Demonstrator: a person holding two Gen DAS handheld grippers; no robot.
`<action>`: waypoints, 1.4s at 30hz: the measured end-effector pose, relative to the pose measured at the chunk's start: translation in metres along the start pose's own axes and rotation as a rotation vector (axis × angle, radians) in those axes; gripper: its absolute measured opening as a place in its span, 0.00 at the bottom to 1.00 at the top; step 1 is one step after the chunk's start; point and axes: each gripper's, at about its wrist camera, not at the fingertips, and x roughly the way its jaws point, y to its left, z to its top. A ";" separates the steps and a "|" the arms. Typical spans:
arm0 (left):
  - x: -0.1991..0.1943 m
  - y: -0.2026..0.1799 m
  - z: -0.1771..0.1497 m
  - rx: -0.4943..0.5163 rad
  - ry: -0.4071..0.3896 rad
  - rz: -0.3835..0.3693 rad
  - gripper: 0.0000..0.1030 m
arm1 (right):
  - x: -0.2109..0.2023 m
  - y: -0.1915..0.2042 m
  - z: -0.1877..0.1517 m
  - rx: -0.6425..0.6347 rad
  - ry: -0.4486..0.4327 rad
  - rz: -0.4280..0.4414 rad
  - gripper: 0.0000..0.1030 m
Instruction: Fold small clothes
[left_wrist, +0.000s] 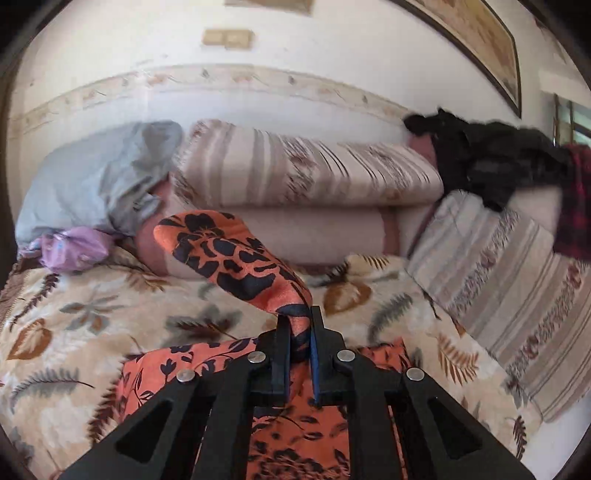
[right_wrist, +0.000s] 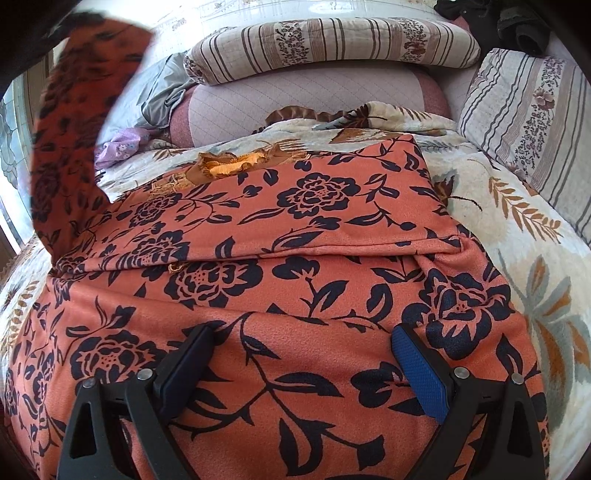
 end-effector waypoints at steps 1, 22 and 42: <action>0.023 -0.018 -0.017 0.045 0.079 -0.005 0.37 | 0.000 -0.001 0.000 0.002 0.000 0.004 0.96; -0.001 0.203 -0.181 -0.482 0.239 0.415 0.78 | -0.028 -0.055 0.042 0.435 0.019 0.315 0.95; 0.004 0.206 -0.181 -0.494 0.240 0.405 0.79 | 0.064 -0.075 0.134 0.651 0.160 0.082 0.04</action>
